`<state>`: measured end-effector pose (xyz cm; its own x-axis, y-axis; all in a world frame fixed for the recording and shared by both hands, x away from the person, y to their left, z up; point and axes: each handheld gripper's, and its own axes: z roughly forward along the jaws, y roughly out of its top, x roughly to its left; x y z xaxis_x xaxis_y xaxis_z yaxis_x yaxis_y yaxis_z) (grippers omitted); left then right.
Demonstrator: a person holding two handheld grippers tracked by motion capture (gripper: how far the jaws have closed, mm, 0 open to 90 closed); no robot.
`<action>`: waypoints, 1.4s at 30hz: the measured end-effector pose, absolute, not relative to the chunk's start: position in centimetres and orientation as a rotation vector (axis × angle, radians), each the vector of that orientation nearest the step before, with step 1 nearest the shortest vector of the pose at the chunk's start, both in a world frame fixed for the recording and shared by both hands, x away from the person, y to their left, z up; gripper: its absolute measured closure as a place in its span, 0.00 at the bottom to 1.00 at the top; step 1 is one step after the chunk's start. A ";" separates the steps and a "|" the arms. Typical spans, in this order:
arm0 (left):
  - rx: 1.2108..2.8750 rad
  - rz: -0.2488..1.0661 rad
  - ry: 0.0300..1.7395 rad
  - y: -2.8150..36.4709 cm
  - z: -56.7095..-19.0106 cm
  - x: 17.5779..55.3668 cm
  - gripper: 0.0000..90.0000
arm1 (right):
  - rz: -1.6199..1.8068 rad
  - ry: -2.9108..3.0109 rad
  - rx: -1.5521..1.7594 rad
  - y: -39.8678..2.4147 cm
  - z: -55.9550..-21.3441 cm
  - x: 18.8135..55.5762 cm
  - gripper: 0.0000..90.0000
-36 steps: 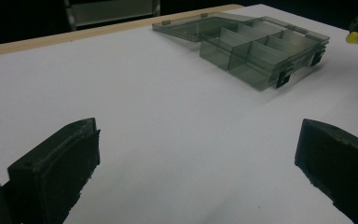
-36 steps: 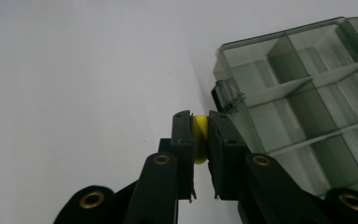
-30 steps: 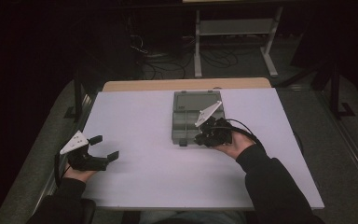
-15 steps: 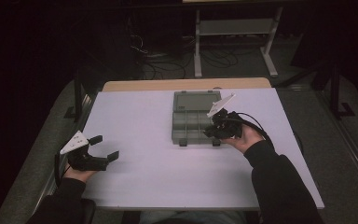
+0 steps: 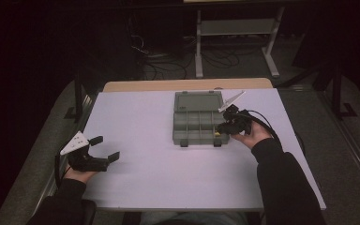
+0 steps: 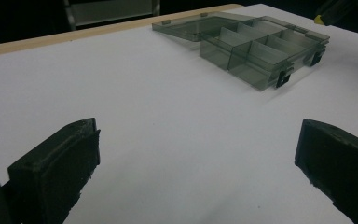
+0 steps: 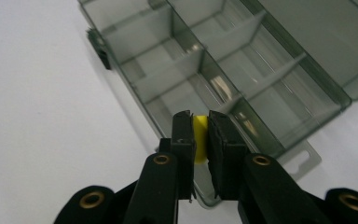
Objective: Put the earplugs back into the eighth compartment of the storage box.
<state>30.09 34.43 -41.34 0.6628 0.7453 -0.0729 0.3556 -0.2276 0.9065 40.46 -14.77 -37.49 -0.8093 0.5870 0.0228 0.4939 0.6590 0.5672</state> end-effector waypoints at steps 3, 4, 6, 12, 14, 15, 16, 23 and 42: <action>1.834 0.464 0.874 34.4 -41.3 30.1 0.00 | 0.841 2.708 0.927 -15.2 -38.0 40.9 0.88; 1.834 0.465 0.875 34.4 -41.3 30.1 0.00 | 0.841 2.709 0.937 -15.3 -38.0 40.9 0.88; 1.833 0.465 0.876 34.4 -41.3 30.1 0.00 | 0.834 2.709 0.949 -15.4 -38.2 41.1 0.88; 1.832 0.465 0.875 34.4 -41.3 30.1 0.00 | 0.824 2.718 0.980 -15.6 -38.7 41.4 0.86; 1.831 0.465 0.875 34.4 -41.3 30.1 0.00 | 0.829 2.706 1.003 -15.6 -38.7 41.3 0.77; 1.831 0.465 0.875 34.4 -41.3 30.1 0.00 | 0.834 2.698 1.009 -15.7 -38.8 41.3 0.73; 1.831 0.465 0.875 34.4 -41.3 30.1 0.00 | 0.841 2.687 1.017 -15.9 -38.7 41.2 0.69; 1.831 0.466 0.876 34.4 -41.3 30.0 0.00 | 0.895 2.599 1.074 -17.5 -38.4 40.0 0.29; 1.832 0.468 0.873 34.4 -41.3 30.1 0.00 | 1.098 2.470 1.096 -20.5 -38.1 35.5 0.00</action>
<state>30.09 34.41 -41.31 0.6632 0.7450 -0.0710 0.3531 -0.2278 0.9074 35.49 -20.51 -38.09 -0.6962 0.7121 0.0906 0.5443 0.4413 0.7134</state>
